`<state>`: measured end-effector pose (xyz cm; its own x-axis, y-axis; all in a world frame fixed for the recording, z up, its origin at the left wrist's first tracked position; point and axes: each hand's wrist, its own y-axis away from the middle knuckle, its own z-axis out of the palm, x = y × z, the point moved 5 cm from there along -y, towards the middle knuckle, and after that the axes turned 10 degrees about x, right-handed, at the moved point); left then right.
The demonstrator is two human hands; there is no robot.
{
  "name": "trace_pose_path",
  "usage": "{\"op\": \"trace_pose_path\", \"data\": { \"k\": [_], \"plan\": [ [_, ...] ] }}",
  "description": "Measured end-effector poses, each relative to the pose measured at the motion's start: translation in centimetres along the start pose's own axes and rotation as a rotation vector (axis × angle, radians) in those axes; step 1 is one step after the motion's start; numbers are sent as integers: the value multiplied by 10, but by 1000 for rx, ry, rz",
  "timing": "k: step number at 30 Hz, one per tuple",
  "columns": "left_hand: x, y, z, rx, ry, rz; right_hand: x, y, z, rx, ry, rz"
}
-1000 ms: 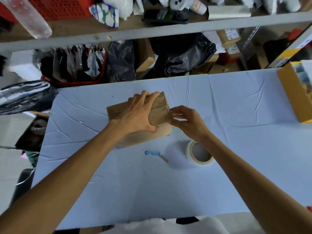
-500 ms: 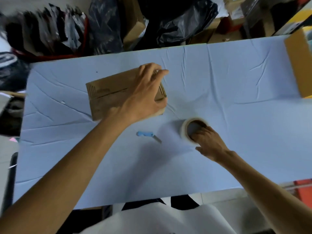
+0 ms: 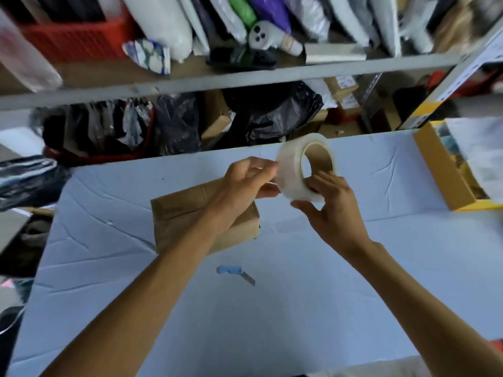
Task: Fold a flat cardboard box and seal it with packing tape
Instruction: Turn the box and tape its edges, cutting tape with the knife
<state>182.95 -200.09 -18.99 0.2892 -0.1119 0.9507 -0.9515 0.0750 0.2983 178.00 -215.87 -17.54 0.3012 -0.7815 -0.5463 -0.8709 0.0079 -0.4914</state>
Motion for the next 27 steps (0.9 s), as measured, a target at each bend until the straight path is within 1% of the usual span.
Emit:
{"op": "trace_pose_path", "data": {
  "k": [3,9,12,14,17,19,24,25,27],
  "plan": [
    [7,3,-6,33,12,34,-4,-7,2,-35,26,13],
    [8,8,-20,150,-93,126,-7,-7,9,-82,-5,55],
    [9,8,-24,155,-151,157,-8,-7,11,-94,-14,83],
    [7,6,-26,162,-126,107,-9,-7,13,-108,-21,76],
    [1,4,-27,152,-26,-22,-11,-8,13,-126,-15,56],
    [-1,4,-28,145,-43,-42,-14,-7,13,-141,8,19],
    [1,5,-31,205,-214,75,-20,-6,16,-178,117,-35],
    [2,6,-32,223,-230,93,-21,-7,17,-183,122,-24],
    [7,7,-34,255,-243,145,-23,-12,21,-214,76,55]
  ]
}}
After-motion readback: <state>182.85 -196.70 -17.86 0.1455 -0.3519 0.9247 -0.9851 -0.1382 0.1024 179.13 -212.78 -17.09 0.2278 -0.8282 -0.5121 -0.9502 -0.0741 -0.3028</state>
